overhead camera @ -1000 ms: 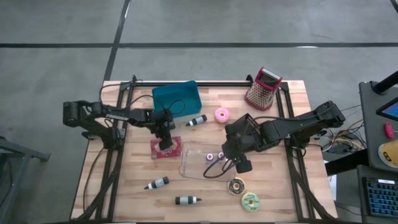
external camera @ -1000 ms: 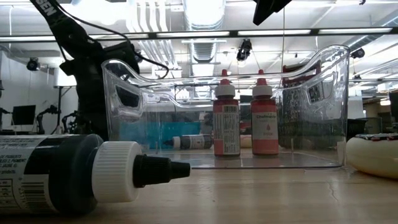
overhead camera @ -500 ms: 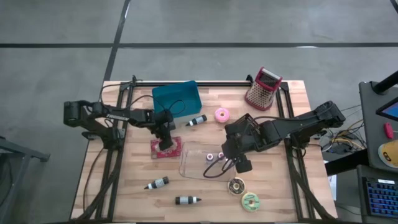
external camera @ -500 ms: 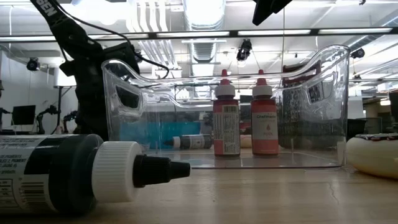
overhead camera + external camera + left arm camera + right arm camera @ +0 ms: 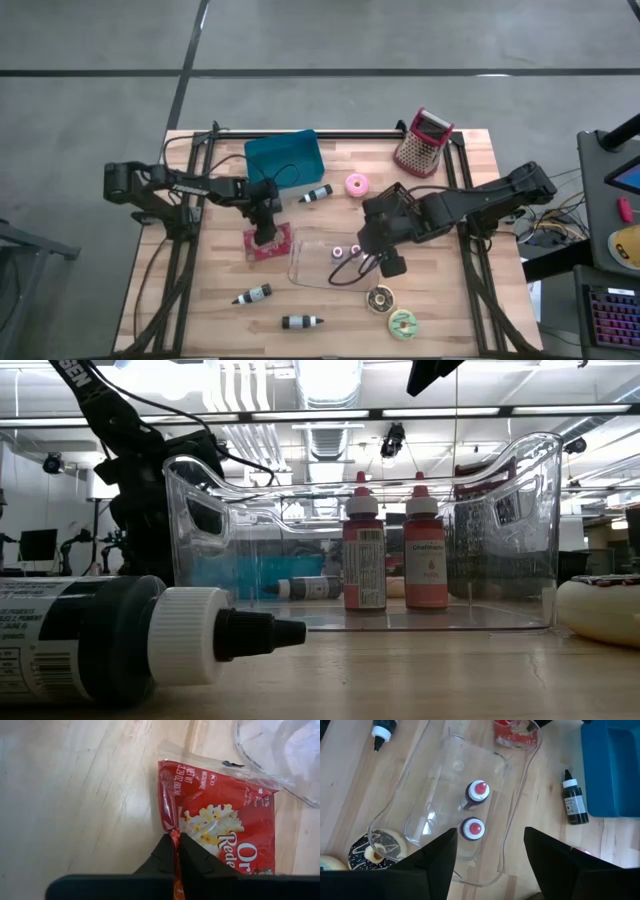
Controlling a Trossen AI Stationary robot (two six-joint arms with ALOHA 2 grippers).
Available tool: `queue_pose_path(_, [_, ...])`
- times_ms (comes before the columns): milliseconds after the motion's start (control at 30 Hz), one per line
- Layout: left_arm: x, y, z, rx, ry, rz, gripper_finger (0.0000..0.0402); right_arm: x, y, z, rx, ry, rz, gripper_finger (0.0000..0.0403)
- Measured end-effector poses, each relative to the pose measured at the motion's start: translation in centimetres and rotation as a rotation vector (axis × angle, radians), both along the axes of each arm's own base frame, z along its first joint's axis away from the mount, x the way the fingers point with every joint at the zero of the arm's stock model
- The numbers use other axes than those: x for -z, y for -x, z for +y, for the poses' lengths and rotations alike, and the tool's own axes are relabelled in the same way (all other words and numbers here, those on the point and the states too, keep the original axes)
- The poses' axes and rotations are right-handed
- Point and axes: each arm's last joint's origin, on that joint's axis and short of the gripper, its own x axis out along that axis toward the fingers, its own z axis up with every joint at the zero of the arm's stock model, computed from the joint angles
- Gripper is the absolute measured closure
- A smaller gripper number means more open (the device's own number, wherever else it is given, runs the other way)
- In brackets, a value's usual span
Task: Pick & Place Food Item
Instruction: Put the popcorn bag into the blue bin
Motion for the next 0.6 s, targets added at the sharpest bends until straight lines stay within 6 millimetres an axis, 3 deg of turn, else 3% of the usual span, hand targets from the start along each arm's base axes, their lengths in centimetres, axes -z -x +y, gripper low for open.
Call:
queue_pose_path(300, [-1.1, 0.7, 0.0, -0.022, -0.049, 0.007, 0.0400, -0.2, 0.1, 0.0, 0.008, -0.008, -0.011, 0.0184])
queue_pose_path(600, [-3.8, 1.3, 0.0, -0.052, -0.125, -0.091, 0.0401, 0.6, -0.5, 0.2, -0.006, -0.008, -0.022, 0.0184])
